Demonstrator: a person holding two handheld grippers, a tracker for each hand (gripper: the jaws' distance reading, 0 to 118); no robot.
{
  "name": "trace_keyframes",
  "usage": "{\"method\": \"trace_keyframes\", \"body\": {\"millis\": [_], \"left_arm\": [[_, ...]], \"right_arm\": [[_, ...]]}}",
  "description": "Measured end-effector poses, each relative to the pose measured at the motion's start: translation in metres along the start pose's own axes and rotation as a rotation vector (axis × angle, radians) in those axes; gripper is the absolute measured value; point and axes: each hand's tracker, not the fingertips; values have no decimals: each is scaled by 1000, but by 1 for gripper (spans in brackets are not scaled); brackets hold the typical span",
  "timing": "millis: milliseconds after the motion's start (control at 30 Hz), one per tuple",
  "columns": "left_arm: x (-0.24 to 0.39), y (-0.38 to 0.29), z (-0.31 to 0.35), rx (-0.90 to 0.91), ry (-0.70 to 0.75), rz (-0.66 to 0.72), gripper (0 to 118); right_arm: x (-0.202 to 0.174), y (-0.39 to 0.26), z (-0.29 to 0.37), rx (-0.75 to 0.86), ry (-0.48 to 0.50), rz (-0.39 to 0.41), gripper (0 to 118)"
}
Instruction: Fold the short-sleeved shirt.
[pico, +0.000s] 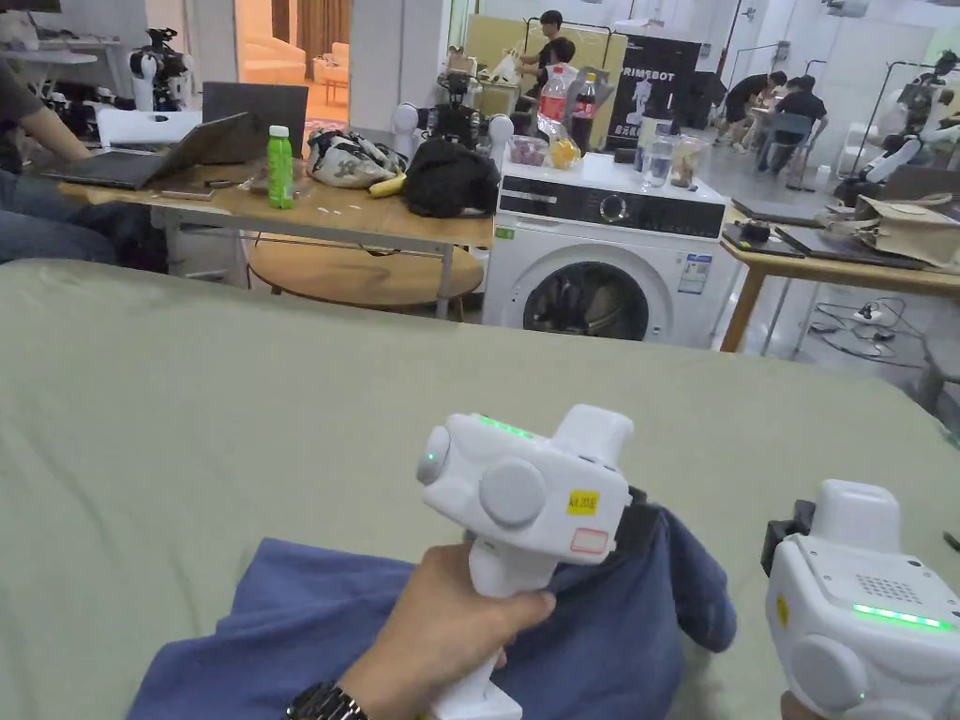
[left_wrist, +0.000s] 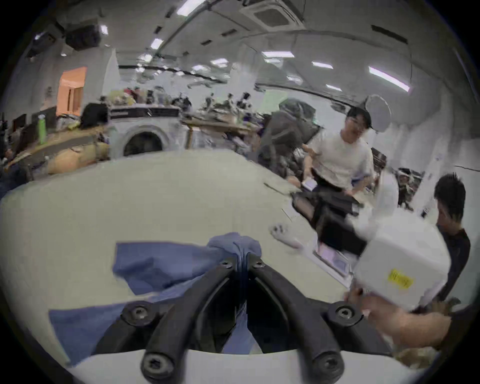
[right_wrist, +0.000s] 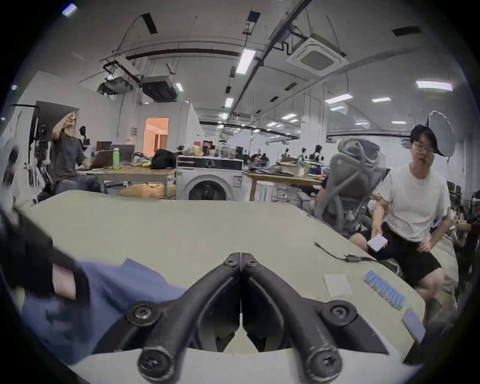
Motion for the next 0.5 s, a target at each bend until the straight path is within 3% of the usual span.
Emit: {"method": "trace_keyframes", "body": {"millis": [233, 267, 333, 367, 400, 500], "left_arm": [[11, -59, -31, -137, -63, 50, 0], [8, -63, -32, -150, -67, 61, 4], [4, -68, -28, -155, -49, 80, 41], [3, -70, -22, -143, -25, 84, 53], [0, -70, -15, -130, -9, 88, 61], [-15, -67, 18, -28, 55, 116, 64]], "right_arm": [[0, -19, -2, -59, -6, -7, 0], [-2, -21, -3, -66, 1, -9, 0], [-6, -24, -3, -77, 13, -9, 0], [-9, -25, -2, -80, 20, -8, 0], [-11, -25, -2, -81, 28, -8, 0], [-19, -22, 0, -76, 55, -8, 0]]}}
